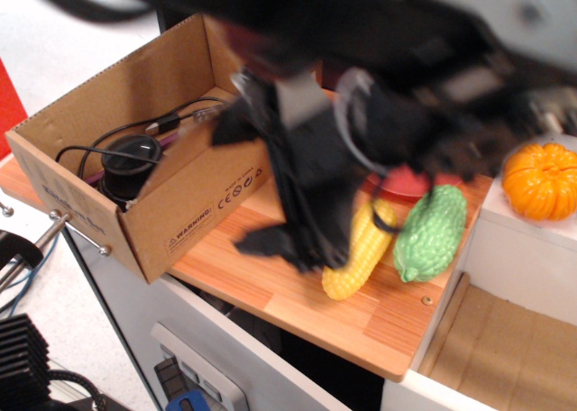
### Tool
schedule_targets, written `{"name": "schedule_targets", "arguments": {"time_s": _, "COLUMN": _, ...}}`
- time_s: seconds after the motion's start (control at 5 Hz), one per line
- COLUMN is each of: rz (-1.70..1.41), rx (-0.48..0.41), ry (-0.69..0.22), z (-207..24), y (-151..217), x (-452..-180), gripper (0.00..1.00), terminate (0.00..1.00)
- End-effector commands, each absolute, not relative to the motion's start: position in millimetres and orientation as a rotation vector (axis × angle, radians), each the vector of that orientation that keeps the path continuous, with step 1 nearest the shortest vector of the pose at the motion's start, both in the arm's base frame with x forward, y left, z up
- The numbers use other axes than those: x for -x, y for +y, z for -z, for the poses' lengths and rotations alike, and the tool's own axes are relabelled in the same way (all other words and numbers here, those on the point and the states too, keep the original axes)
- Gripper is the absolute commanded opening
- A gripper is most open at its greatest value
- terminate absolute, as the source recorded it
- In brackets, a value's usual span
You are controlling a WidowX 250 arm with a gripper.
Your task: Close brown1fbox flap
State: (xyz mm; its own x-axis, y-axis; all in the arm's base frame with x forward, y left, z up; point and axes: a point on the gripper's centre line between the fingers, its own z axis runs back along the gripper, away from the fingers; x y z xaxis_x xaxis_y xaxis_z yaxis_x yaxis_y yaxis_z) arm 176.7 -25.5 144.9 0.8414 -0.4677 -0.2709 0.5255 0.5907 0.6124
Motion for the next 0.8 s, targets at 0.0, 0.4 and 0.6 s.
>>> {"name": "schedule_targets", "arguments": {"time_s": 0.0, "rz": 0.671, "rx": -0.693, "ry": 0.081, "z": -169, "y": 39, "x": -181, "gripper": 1.0, "terminate": 0.0}}
{"name": "schedule_targets", "arguments": {"time_s": 0.4, "rz": 0.883, "rx": -0.53, "ry": 0.042, "z": -149, "y": 126, "x": -203, "gripper": 1.0, "terminate": 0.0}}
{"name": "schedule_targets", "arguments": {"time_s": 0.6, "rz": 0.908, "rx": -0.469, "ry": 0.003, "z": -130, "y": 148, "x": -202, "gripper": 1.0, "terminate": 0.0}}
